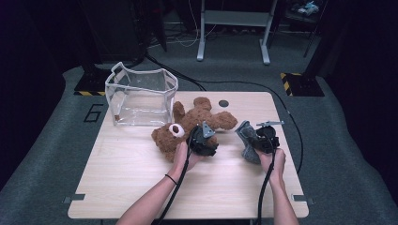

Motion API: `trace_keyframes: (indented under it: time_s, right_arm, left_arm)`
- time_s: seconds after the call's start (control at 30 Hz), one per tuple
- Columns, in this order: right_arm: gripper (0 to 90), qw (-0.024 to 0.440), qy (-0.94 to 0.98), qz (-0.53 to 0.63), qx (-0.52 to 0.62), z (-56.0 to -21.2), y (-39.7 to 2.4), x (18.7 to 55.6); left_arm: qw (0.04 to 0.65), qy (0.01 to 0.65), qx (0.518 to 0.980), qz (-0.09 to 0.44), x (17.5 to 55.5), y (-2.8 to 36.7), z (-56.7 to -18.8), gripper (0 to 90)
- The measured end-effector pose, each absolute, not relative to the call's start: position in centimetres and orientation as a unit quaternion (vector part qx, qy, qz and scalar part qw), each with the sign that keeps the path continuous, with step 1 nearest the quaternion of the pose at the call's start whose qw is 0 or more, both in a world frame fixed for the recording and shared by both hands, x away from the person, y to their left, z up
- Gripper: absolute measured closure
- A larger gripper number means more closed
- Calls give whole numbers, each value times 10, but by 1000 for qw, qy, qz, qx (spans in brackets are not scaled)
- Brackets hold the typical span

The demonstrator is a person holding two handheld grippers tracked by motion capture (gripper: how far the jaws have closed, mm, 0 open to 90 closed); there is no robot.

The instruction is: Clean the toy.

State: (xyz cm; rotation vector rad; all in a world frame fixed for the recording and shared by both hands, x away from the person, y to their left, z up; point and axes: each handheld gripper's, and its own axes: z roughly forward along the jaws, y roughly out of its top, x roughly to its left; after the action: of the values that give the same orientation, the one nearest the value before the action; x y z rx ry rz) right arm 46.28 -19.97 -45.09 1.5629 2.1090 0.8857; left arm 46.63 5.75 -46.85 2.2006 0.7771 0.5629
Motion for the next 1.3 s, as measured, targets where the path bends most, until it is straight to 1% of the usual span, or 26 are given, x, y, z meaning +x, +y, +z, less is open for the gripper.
trace_keyframes:
  time_s: [0.07,0.1,0.13,0.17,0.2,0.27,0.33,0.43,0.53,0.6,0.73,0.87,1.07,1.1,1.17,1.23,1.27,1.3]
  right_arm:
    - [760,183,745,312,560,-451,-200,462]
    - [760,184,747,314,556,-452,-201,462]
    - [760,184,747,314,556,-452,-201,462]
    - [760,185,747,314,555,-452,-202,462]
    - [760,182,744,314,561,-451,-202,462]
    - [760,185,741,316,563,-450,-203,461]
    - [760,186,739,318,564,-449,-205,461]
    - [760,188,738,321,563,-446,-206,460]
    - [761,192,738,324,560,-443,-207,458]
    - [761,194,736,328,560,-440,-206,457]
    - [760,202,739,332,551,-434,-203,456]
    - [760,211,741,339,539,-426,-198,451]
    - [760,227,746,350,519,-409,-186,441]
    - [760,229,750,350,512,-406,-184,440]
    - [761,232,752,353,505,-402,-178,438]
    - [761,231,757,354,499,-401,-171,440]
    - [761,229,760,351,497,-401,-167,441]
    - [760,227,763,350,494,-402,-163,443]
  left_arm:
    - [363,305,852,221,467,57,-471,440]
    - [363,301,853,223,467,57,-471,486]
    - [365,300,852,226,467,57,-472,560]
    - [369,292,854,222,466,57,-471,610]
    - [371,286,853,229,465,58,-471,654]
    - [387,270,852,226,463,61,-468,716]
    - [405,253,849,227,460,64,-462,751]
    - [422,227,848,228,455,68,-451,774]
    - [441,217,840,229,453,74,-440,781]
    - [465,211,829,226,454,84,-432,784]
    - [508,211,809,209,451,96,-421,787]
    - [537,189,801,185,448,103,-411,789]
    - [562,161,795,162,450,123,-403,788]
    - [559,172,795,163,453,128,-403,787]
    - [551,191,801,135,465,137,-405,785]
    - [536,216,806,131,474,147,-410,779]
    - [532,236,805,116,479,151,-412,771]
    - [531,254,800,119,482,154,-414,764]
